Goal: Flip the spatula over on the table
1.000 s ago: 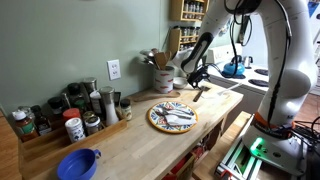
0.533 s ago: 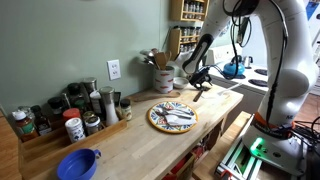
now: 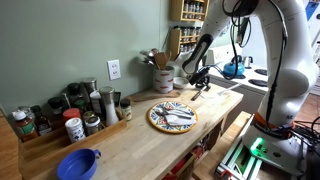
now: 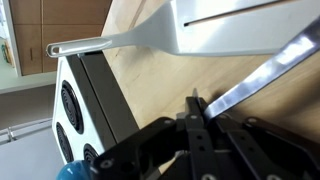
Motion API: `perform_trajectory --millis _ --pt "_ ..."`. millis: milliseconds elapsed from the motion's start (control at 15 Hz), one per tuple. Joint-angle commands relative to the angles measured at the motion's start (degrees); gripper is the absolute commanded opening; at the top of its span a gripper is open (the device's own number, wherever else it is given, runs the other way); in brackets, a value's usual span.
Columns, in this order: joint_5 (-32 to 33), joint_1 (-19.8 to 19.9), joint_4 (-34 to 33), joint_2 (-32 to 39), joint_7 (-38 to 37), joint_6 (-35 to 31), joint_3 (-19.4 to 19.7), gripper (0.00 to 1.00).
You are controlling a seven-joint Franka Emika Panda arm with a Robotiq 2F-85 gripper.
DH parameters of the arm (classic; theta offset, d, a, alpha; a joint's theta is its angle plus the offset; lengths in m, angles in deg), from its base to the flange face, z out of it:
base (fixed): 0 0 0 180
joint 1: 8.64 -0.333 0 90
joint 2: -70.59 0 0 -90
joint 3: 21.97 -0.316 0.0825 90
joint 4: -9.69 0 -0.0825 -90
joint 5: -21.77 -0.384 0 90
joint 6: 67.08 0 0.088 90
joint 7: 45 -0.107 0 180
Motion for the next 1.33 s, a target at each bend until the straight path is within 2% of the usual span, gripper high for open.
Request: perform_trajectory --millis 0,200,400,600,933,1067,1267 --pt "-1.05 -0.74 -0.13 -0.46 1.14 0.0 0.36 0.01" --pt "-0.85 -1.29 1.66 -2.83 1.16 -0.69 -0.07 0.01" --pt "-0.1 -1.49 6.26 -7.04 1.4 -5.18 -0.82 0.01" --pt "1.58 -1.3 14.31 -13.57 0.28 -14.85 -0.58 0.01" --pt "9.68 -1.04 27.54 -26.09 -3.81 -28.38 0.9 0.01" --pt "12.17 0.21 31.18 -30.09 -4.89 -32.21 0.94 0.01" --pt "12.41 3.5 35.57 -34.13 -4.18 -41.32 1.92 0.01"
